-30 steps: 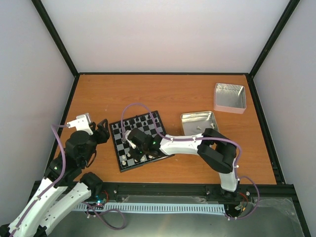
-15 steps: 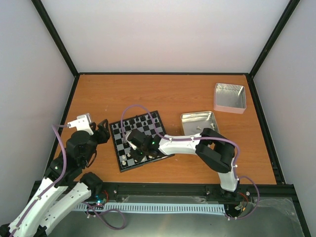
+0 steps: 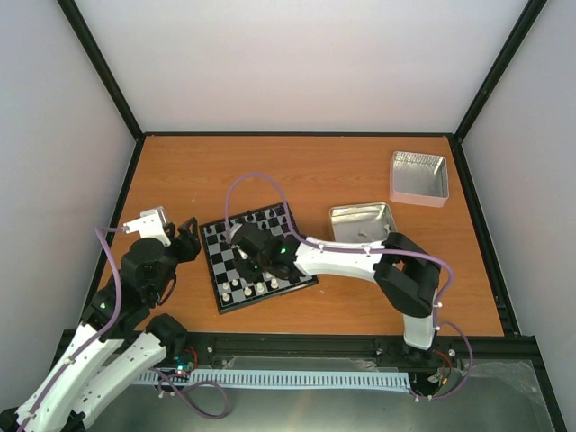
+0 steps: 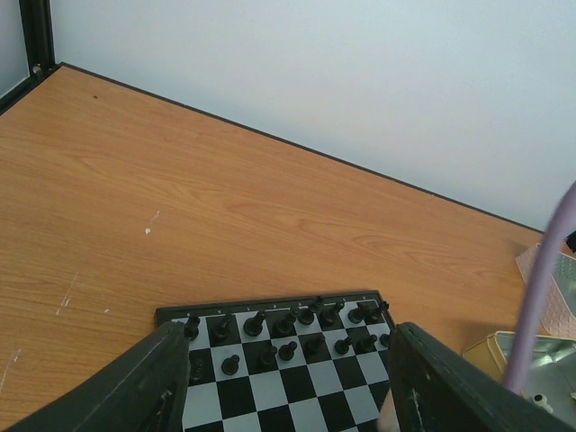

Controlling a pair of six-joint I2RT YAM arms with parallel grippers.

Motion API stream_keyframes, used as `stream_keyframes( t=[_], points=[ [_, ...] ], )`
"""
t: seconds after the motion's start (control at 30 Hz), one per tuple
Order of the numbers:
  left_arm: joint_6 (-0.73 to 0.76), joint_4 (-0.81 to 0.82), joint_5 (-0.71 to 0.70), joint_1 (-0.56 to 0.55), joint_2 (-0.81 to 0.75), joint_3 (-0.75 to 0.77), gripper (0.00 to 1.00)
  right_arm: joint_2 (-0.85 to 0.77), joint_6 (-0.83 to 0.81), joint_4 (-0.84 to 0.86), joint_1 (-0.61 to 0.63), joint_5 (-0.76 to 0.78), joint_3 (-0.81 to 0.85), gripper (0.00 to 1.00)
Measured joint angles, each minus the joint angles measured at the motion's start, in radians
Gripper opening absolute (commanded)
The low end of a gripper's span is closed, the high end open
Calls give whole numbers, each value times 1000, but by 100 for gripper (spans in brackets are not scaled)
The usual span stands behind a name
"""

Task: Set up the chess pieces on the board
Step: Place the chess piece on the chessboard, then pick up the chess piece at the center of the board.

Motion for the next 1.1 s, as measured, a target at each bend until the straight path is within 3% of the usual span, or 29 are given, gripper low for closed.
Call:
stream_keyframes(
  t=[0.27,0.47,0.6,0.83,1.1],
  points=[
    [1,1,14,0,3,-3,65,-132,215,-148,-101,194,-1,32],
    [4,4,44,0,27,-8,66,-248,438,-306,-214,324,-154,32],
    [7,8,64,0,41,-9,66,-225,573,-415,-227,396,-204,32],
    [11,9,76,0,46,-9,66,-142,653,-457,-240,463,-201,31],
    [13,10,76,0,52,-9,66,-109,615,-393,-283,437,-201,31]
  ],
)
